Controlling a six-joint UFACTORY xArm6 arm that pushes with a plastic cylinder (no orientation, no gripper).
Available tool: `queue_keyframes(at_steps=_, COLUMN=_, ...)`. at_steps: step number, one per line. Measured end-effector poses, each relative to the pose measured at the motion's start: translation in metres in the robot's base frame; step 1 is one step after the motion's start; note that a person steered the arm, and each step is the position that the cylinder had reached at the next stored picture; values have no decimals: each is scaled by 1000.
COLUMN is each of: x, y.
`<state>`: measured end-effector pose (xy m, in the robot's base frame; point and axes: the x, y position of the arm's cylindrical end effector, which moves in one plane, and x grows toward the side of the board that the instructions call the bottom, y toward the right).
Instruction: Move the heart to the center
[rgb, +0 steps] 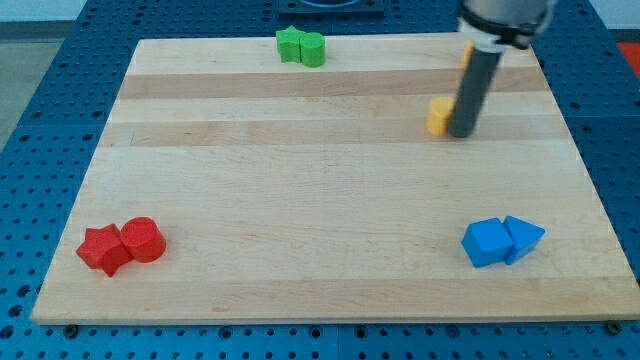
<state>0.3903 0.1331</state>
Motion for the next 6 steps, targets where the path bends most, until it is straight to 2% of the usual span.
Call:
queue_keyframes(at_steps=1, x=0, y=-74)
queue_keyframes(at_steps=2, x=4, y=-52)
queue_keyframes(at_steps=3, x=12, y=23)
queue_keyframes(at_steps=4, x=9, y=69)
queue_keyframes(at_steps=5, x=-32, y=54)
queue_keyframes(at_steps=6, x=-41, y=-30)
